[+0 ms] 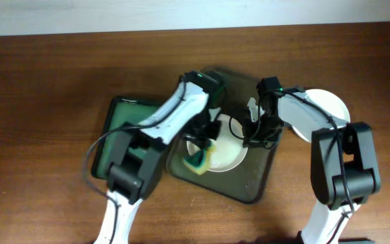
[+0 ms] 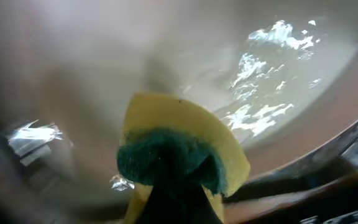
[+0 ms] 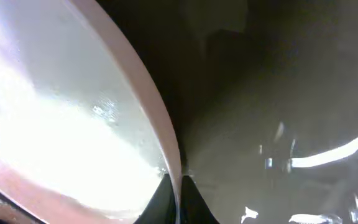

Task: Clean dirty plates on tray and stack at the side
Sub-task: 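Return the sponge to the water tray with the left gripper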

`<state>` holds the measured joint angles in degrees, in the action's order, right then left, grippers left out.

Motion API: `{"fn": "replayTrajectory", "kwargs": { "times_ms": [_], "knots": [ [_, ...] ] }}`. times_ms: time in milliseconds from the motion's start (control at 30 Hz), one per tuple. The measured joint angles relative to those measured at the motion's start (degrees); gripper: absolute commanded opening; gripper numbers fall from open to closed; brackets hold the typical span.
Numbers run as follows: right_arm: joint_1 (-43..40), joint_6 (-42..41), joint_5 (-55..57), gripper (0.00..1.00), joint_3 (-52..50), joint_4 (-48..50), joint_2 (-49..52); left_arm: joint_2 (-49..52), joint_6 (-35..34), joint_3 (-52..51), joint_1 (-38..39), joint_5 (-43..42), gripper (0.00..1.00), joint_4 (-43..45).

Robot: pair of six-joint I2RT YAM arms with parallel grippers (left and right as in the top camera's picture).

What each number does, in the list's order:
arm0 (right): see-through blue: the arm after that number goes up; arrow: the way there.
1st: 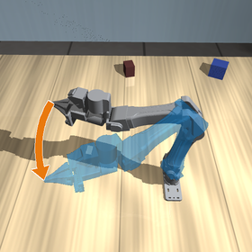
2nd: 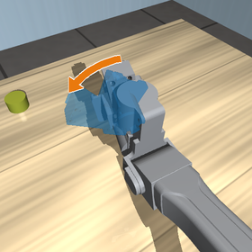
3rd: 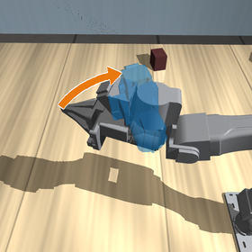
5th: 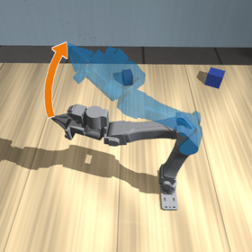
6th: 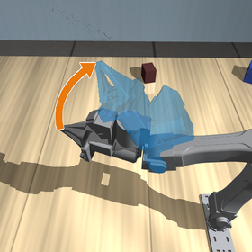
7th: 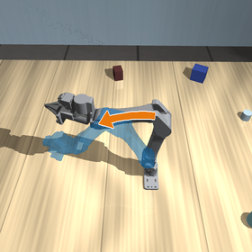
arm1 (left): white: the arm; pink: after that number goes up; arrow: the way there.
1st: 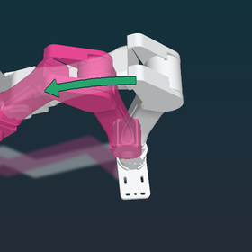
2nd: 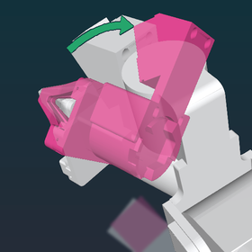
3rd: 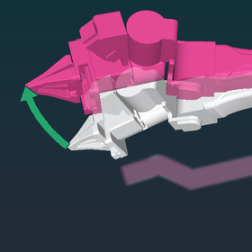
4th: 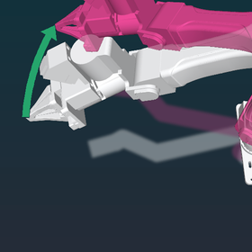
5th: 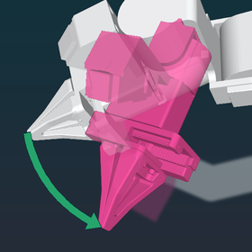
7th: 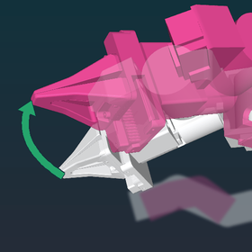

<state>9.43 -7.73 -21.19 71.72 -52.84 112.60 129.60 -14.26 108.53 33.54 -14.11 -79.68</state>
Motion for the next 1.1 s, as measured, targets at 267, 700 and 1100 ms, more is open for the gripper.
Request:
{"fn": "replayTrajectory", "kwargs": {
  "times_ms": [267,700,1100],
  "knots": [
    [0.13,-0.02,7.89,0.04,-0.5,-5.57,-24.33,-38.88,-0.46,0.85,-8.39,19.54,0.0,-13.33],
    [0.13,0.17,9.51,0.04,-0.61,-10.93,-37.48,-39.3,-1.25,-54.18,-23.8,18.93,0.11,41.2],
    [-0.83,-5.62,33.75,0.04,0.17,-7.61,-37.53,-35.85,2.95,-22.14,-25.14,16.87,0.99,9.27]
  ]
}}
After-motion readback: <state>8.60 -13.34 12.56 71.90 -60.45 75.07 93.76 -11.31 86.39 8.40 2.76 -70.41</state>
